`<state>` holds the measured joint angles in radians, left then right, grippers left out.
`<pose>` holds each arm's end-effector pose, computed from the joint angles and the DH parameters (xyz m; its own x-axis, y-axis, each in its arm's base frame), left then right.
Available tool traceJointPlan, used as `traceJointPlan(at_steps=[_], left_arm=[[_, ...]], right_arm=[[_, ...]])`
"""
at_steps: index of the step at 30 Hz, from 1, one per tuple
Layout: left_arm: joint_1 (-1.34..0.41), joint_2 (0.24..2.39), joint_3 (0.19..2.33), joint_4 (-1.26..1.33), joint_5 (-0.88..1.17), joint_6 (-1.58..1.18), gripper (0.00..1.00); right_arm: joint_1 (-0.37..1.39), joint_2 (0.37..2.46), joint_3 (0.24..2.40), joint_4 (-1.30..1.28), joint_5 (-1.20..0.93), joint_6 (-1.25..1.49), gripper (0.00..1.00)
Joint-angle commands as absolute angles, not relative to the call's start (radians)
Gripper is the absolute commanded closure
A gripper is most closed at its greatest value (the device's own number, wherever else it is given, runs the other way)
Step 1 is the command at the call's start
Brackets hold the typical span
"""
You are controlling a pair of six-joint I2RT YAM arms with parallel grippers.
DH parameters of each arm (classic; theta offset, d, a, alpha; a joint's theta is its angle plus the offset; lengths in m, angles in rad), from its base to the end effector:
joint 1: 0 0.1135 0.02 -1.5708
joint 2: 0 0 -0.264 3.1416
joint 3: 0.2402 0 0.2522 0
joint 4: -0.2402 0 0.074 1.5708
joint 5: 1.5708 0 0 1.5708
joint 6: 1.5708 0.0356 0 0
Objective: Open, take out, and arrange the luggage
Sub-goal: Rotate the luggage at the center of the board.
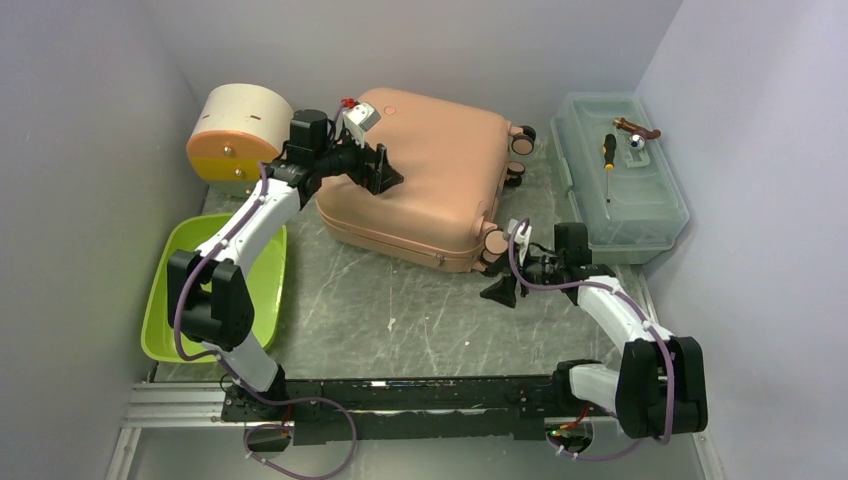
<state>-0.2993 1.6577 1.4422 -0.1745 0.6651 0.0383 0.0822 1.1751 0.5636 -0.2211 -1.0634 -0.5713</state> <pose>0.3656 -0.1358 0.3439 -0.3332 0.1344 -0.9332 0.7908 0.5788 -0.1990 0.2114 0.0486 0.1981 -0.2816 -0.2868 -0.9157 -0.9253 0.3339 0.1799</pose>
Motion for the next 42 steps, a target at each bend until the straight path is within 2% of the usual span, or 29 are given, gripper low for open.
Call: traceJointPlan(at_steps=[1,9,13,15,22,25,29,32,42], left_arm=[[-0.296,1.686,1.446,-0.235,0.673,0.012,0.01],[-0.296,1.665,1.423,-0.219,0.685,0.01,0.01],[-0.296,1.647,1.409,-0.211,0.694,0.012,0.0],[-0.296,1.643,1.41,-0.213,0.7,0.012,0.0],[-0.296,1.629,1.408,-0.216,0.707,0.011,0.01],[-0.296,1.622,1.402,-0.213,0.707,0.015,0.01],[-0.296,1.624,1.407,-0.215,0.706,0.014,0.0],[-0.296,1.625,1.403,-0.21,0.71,0.011,0.01],[-0.296,1.618,1.392,-0.202,0.716,0.006,0.01]], right_arm=[[0.095,1.138,0.612,-0.439,-1.204,-0.828,0.23],[0.098,1.128,0.64,-0.577,-1.21,-0.946,0.22],[0.106,1.178,0.684,-0.919,-1.224,-1.345,0.22],[0.108,1.193,0.68,-1.009,-1.226,-1.455,0.22],[0.128,1.14,0.657,-1.011,-1.22,-1.487,0.21],[0.129,1.105,0.641,-0.872,-1.22,-1.351,0.21],[0.13,1.023,0.578,-0.399,-1.147,-0.884,0.23],[0.13,1.028,0.584,-0.165,-1.059,-0.725,0.23],[0.104,1.189,0.703,-0.005,-0.963,-0.602,0.27]])
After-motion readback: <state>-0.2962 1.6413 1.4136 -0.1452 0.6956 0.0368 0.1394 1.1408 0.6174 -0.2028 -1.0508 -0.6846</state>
